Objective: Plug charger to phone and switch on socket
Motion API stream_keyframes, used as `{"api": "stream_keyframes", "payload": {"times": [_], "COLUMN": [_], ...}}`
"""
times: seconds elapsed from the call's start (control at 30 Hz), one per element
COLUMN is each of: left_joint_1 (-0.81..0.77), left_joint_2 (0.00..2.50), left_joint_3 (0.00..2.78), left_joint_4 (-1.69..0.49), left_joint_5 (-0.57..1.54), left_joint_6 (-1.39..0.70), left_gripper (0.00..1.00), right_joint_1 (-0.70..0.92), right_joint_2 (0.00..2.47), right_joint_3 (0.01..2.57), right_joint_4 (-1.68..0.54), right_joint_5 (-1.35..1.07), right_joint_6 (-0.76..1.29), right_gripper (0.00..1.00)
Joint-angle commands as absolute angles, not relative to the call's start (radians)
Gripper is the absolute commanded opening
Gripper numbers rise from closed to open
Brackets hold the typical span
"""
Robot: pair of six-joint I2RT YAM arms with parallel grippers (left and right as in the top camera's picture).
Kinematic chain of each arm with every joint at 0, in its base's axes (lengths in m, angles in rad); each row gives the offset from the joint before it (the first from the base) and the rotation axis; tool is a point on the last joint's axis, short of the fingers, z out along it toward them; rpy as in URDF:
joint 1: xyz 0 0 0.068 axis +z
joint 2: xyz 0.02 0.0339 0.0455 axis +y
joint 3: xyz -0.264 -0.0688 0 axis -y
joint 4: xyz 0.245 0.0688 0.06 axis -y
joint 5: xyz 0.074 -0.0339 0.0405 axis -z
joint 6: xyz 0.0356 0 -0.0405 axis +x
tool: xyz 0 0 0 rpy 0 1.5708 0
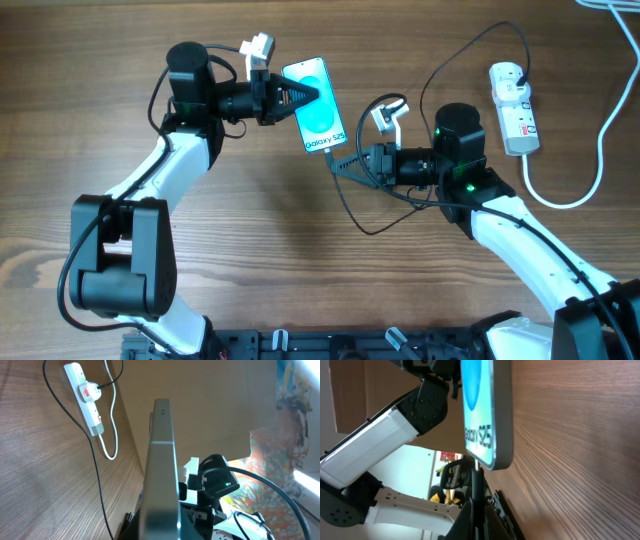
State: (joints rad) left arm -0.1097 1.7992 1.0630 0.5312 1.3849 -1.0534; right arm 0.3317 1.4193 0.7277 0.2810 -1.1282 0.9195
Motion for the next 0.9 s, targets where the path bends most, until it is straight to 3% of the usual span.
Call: {"api": "stream_keyframes", "payload": {"times": [0.0, 0.87], "left_joint_1": [-0.126, -0.127], "left_joint_2": [1.794, 1.794], "left_joint_3": [1.071, 1.071], "left_joint_4": [0.536, 0.569], "left_joint_5": [1.439, 1.505], "left_joint_6": [-1.056, -1.056], "left_gripper": [0.04, 0.04], "right_joint_1": [0.334, 0.308], "right_joint_2": [1.419, 1.419], "right_joint_3": [0.727, 0.727], "right_joint_4": [0.279, 0.397], "right_joint_5": [-1.100, -1.092], "right_joint_6": [0.927, 0.972], "right_gripper": [0.04, 0.04]}}
